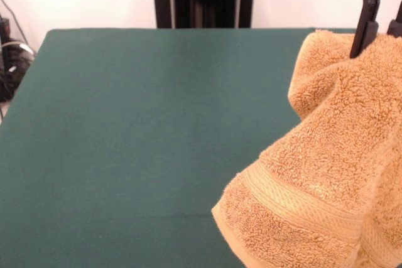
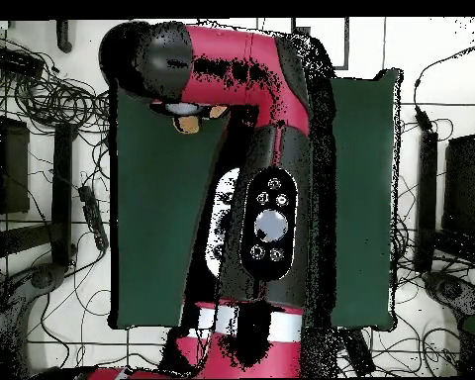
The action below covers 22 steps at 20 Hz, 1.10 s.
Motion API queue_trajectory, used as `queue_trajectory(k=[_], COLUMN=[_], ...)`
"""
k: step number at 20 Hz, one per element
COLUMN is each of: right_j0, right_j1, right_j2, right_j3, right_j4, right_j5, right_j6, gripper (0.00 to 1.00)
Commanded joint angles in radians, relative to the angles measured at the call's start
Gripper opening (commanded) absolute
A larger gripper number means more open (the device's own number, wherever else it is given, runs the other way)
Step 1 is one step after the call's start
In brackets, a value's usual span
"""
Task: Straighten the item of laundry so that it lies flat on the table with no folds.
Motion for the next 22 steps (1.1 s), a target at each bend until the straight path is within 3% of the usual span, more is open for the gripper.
queue_trajectory(k=[1, 22], right_j0=[-0.023, -0.034], right_j1=[-0.091, -0.104], right_j2=[0.151, 0.163], right_j3=[0.232, 0.274], right_j4=[0.015, 0.005], right_j5=[-0.183, -0.19], right_j6=[0.005, 0.069], gripper=[0.0, 0.0])
